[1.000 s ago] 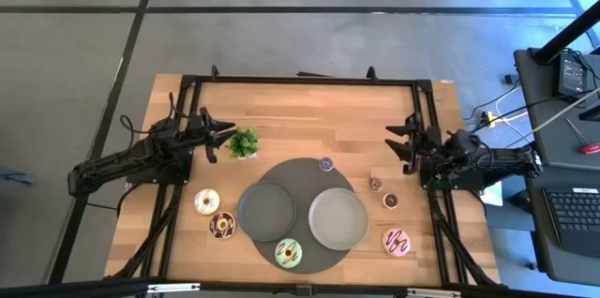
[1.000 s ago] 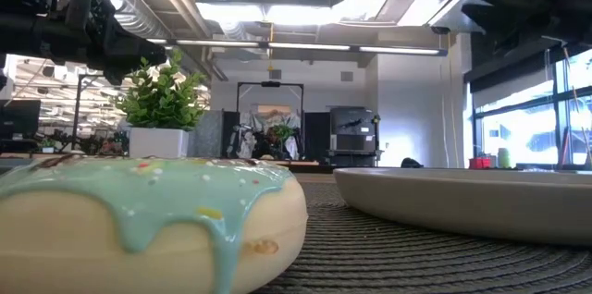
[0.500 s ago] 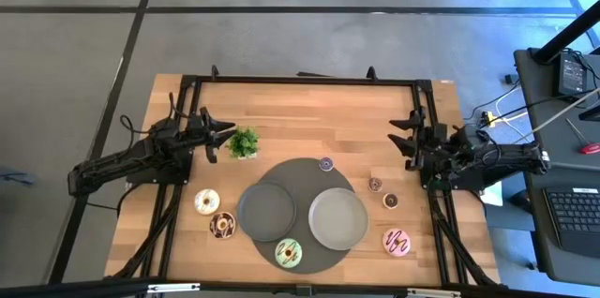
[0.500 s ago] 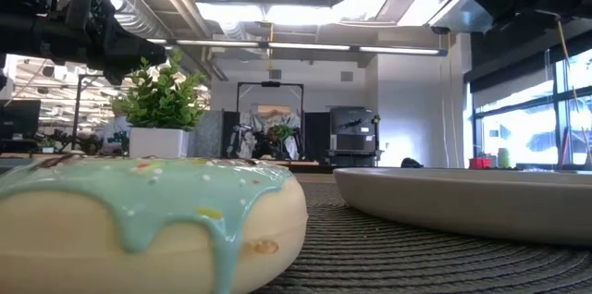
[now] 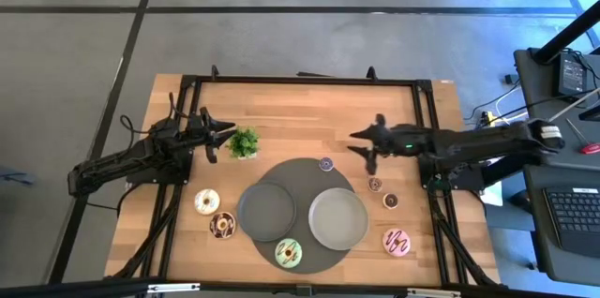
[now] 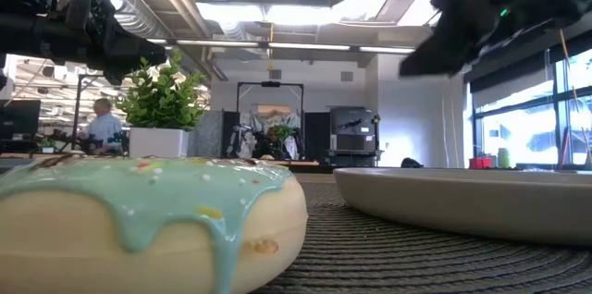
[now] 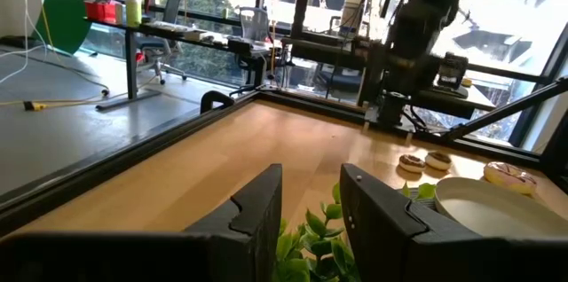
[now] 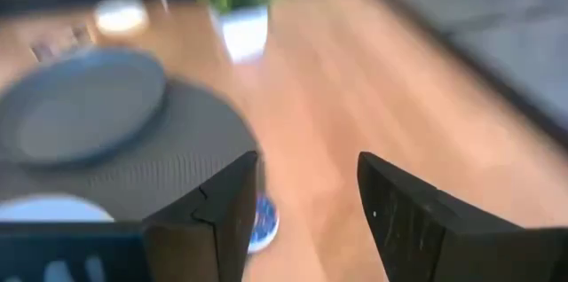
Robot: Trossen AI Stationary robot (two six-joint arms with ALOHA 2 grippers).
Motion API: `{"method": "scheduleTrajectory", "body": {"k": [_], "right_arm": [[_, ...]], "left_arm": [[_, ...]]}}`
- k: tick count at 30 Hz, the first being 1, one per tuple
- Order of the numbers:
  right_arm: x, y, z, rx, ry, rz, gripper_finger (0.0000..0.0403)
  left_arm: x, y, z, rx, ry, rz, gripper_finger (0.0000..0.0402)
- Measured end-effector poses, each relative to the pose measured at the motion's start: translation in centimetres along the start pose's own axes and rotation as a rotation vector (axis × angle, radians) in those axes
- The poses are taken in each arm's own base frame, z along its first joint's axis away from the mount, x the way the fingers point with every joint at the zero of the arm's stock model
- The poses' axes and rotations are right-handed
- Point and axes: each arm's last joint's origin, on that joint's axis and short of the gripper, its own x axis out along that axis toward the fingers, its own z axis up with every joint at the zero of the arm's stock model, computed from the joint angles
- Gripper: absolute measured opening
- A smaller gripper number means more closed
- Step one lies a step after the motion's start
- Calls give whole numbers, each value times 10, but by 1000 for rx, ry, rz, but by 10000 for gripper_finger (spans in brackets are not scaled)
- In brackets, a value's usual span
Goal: Pick & Place donuts
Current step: Put the small purple donut on the light gray plate
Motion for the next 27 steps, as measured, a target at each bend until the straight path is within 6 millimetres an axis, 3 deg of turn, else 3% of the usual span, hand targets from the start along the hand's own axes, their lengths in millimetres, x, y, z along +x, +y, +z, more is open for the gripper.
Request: {"method": "scheduleTrajectory", "body": {"k": [6,15,20,27], "right_arm": [[45,10,-16,12,208,30,195],[99,21,-14,11,360,3,195],[115,24,-17,-13,472,-15,195],[121,25,-23,-15,510,-23,174]], "left_arm": [[0,0,0,0,0,0,111],[0,0,0,-2,0,-1,111],[0,0,0,-2,0,-1,111],[0,0,0,-2,0,-1,111]]}}
